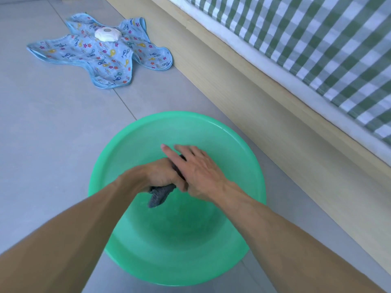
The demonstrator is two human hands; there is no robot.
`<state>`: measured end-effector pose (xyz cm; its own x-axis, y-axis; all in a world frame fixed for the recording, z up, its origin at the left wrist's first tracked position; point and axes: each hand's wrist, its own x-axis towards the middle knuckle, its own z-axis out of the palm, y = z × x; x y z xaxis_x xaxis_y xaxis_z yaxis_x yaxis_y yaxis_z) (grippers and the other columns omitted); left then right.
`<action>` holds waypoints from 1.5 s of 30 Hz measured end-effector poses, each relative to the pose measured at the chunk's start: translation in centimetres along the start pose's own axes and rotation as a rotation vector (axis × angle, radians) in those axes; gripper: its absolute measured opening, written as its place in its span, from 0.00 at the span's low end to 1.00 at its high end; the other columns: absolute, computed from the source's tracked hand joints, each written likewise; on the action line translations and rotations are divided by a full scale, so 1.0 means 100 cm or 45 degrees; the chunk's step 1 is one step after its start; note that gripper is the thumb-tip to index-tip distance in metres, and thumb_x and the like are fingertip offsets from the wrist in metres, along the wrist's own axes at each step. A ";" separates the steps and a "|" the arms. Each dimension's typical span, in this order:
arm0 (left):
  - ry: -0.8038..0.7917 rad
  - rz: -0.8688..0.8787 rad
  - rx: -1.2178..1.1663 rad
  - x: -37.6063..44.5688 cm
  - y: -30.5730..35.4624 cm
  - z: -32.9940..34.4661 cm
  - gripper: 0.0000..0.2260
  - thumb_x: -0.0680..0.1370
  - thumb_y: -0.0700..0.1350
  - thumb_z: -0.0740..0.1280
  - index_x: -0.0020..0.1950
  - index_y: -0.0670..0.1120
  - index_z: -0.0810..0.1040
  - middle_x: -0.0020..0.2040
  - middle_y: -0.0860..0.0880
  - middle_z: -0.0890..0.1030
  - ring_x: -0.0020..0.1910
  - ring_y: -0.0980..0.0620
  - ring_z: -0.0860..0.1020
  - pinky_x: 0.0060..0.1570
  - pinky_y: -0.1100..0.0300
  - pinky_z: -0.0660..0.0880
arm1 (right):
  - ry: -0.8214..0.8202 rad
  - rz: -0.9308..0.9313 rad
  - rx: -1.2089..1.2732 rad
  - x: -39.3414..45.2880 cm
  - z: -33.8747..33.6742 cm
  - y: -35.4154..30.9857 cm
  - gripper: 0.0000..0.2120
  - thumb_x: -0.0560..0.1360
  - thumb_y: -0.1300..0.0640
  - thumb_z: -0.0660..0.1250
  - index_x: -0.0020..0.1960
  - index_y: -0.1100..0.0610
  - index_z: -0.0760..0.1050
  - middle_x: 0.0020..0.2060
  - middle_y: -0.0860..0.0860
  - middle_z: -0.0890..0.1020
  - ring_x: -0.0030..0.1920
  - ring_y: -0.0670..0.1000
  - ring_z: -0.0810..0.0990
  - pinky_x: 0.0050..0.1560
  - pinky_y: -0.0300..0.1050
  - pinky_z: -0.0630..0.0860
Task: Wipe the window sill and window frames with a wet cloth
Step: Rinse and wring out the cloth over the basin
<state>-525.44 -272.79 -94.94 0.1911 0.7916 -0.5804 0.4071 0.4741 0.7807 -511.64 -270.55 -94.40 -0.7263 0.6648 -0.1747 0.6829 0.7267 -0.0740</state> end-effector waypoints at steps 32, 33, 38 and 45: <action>-0.228 -0.066 -0.085 -0.020 0.012 -0.006 0.12 0.71 0.29 0.67 0.38 0.44 0.69 0.21 0.50 0.64 0.20 0.56 0.59 0.20 0.67 0.53 | 0.157 -0.147 -0.214 -0.004 -0.002 0.000 0.39 0.68 0.58 0.75 0.74 0.53 0.60 0.54 0.56 0.75 0.43 0.59 0.81 0.34 0.50 0.69; -0.164 -0.053 0.067 -0.017 0.014 -0.002 0.12 0.71 0.30 0.68 0.36 0.43 0.69 0.21 0.50 0.66 0.19 0.55 0.61 0.20 0.67 0.55 | 0.233 -0.115 -0.267 -0.004 -0.002 0.000 0.29 0.66 0.56 0.77 0.64 0.56 0.70 0.45 0.54 0.77 0.36 0.59 0.81 0.29 0.48 0.64; 0.522 0.154 1.131 -0.014 0.005 0.022 0.08 0.75 0.39 0.65 0.53 0.43 0.74 0.51 0.41 0.81 0.50 0.40 0.80 0.39 0.55 0.68 | -0.035 0.227 -0.147 0.002 -0.015 -0.013 0.12 0.72 0.55 0.67 0.55 0.56 0.75 0.48 0.56 0.82 0.49 0.62 0.81 0.40 0.47 0.66; 0.751 0.193 1.467 -0.013 -0.004 0.019 0.09 0.78 0.45 0.61 0.57 0.46 0.71 0.53 0.45 0.80 0.50 0.41 0.81 0.38 0.54 0.67 | -0.386 0.468 0.510 0.019 -0.019 -0.002 0.05 0.67 0.62 0.69 0.38 0.57 0.73 0.32 0.54 0.76 0.35 0.58 0.76 0.30 0.42 0.68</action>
<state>-524.16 -274.71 -94.93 0.0037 0.9963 -0.0859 0.9999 -0.0027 0.0116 -513.34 -269.11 -92.90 -0.4239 0.7378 -0.5253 0.9030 0.2993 -0.3083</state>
